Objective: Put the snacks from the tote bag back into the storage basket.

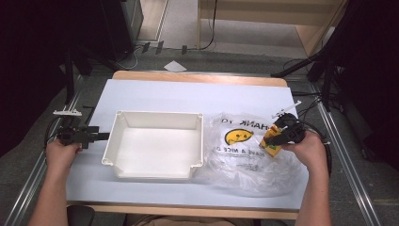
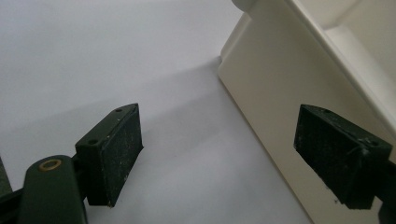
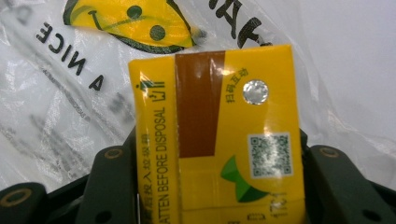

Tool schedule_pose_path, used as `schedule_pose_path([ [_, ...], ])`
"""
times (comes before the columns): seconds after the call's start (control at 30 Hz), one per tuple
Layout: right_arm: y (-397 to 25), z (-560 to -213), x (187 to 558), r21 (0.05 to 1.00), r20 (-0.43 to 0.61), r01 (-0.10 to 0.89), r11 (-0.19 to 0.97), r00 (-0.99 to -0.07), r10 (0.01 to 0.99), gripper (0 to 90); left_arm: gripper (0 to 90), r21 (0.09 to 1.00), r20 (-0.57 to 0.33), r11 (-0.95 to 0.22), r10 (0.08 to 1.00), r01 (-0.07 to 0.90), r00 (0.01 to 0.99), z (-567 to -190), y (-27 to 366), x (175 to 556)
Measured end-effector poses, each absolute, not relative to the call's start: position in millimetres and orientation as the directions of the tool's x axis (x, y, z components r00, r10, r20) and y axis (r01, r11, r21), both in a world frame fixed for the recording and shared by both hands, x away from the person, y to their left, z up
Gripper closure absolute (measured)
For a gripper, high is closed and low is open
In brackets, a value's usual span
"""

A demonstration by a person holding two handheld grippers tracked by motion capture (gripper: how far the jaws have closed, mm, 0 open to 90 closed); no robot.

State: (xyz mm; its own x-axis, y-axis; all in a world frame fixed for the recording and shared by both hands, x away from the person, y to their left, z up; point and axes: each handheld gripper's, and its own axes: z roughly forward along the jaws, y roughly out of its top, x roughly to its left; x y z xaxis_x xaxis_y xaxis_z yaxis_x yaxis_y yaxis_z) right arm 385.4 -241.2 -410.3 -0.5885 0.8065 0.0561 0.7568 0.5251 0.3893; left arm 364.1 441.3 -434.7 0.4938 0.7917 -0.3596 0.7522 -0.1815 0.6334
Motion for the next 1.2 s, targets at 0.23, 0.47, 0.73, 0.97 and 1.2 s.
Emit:
schedule_pose_path([
  [0.23,-240.9,-409.5,386.0,0.389,0.049,0.757,0.525,-0.587,0.808,49.8,16.2,0.634,-0.362,-0.183,0.789,0.752,0.497,-434.8,441.3,364.0],
  [0.47,-239.6,-407.8,386.5,0.383,0.049,0.762,0.523,-0.582,0.812,50.3,16.2,0.632,-0.361,-0.184,0.789,0.753,0.497,-435.2,440.5,364.5],
  [0.73,-243.6,-404.7,386.0,0.390,0.083,0.778,0.493,-0.563,0.822,51.1,16.2,0.639,-0.362,-0.176,0.791,0.749,0.494,-433.5,442.8,363.4],
  [0.97,-244.0,-400.0,385.3,0.387,0.075,0.780,0.492,-0.558,0.827,52.0,16.2,0.640,-0.361,-0.175,0.791,0.748,0.494,-433.6,442.7,363.4],
  [1.2,-242.7,-392.7,383.2,0.391,0.083,0.779,0.491,-0.561,0.823,53.8,16.2,0.639,-0.361,-0.176,0.791,0.749,0.494,-433.3,443.0,363.4],
])
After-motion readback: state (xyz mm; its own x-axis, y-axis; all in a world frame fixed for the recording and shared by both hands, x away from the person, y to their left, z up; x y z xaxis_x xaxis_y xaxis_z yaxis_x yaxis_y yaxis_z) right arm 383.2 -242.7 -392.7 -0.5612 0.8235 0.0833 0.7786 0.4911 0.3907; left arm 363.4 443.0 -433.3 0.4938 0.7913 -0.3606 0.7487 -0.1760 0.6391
